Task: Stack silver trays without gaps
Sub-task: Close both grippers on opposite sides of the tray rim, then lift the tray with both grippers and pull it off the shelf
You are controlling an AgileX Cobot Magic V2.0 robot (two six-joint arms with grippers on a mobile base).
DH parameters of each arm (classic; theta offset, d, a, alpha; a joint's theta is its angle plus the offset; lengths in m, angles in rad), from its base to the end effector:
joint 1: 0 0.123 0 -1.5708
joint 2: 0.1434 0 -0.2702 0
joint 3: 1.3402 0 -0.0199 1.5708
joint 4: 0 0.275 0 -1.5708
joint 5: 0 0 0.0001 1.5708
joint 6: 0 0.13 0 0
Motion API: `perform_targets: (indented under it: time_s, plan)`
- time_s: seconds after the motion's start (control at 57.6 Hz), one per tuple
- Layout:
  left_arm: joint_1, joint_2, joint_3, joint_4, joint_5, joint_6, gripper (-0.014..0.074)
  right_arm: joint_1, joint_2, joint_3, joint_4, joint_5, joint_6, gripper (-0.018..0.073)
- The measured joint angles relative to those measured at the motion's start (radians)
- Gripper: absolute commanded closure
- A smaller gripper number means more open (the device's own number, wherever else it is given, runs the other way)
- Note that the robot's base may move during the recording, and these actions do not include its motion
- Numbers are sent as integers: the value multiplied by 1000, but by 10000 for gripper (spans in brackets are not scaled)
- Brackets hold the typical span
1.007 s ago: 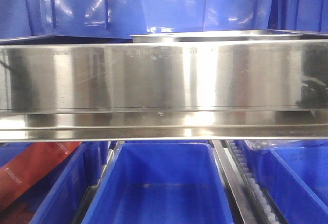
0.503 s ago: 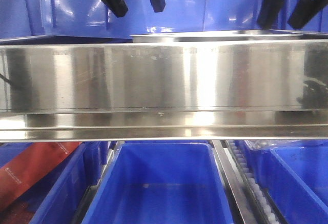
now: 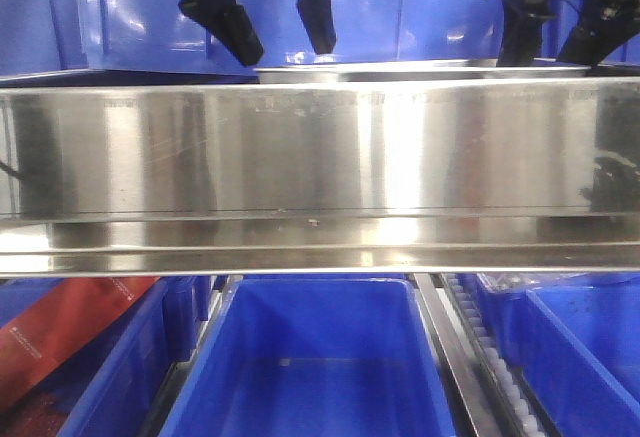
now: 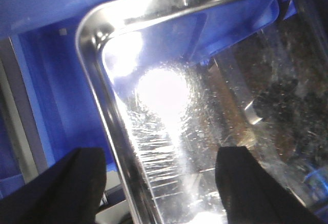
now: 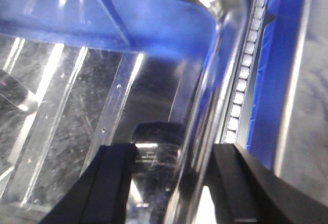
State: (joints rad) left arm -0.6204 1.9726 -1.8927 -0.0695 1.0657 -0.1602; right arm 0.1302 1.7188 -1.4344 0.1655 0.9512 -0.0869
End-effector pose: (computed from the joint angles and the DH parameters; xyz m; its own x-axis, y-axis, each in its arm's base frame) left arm 0.3848 -0.2847 0.2629 -0.8119 0.3438 -0.4718 0.4567 0.8775 -0.1466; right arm 0.3990 0.0698 0.2302 -0.9035 -0.1085 -0.4147 -0.1751 0.9764 0.1260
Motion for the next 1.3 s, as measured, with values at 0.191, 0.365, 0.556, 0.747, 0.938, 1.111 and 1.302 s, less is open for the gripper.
perform_targets:
  time_s: [0.191,0.365,0.556,0.747,0.938,1.111,1.302]
  plan:
    - [0,8,0,-4,2,0,242,0,5,0,0,0,0,315]
    - [0,20,0,-4,2,0,249,0,5,0,0,0,0,315]
    - [0,23,4,-4,4,0,249,0,5,0,-1,-4,0,315]
    - [0,24,4,-4,4,0,249,0,5,0,-3,-22,0,315]
    - [0,27,4,-4,19,0,249,0,5,0,-3,-26,0,315]
    - [0,41,4,-5,33,0,249,0,5,0,-5,-28,0,315]
    - [0,53,4,-23,45,0,362,0,5,0,-5,-28,0,345]
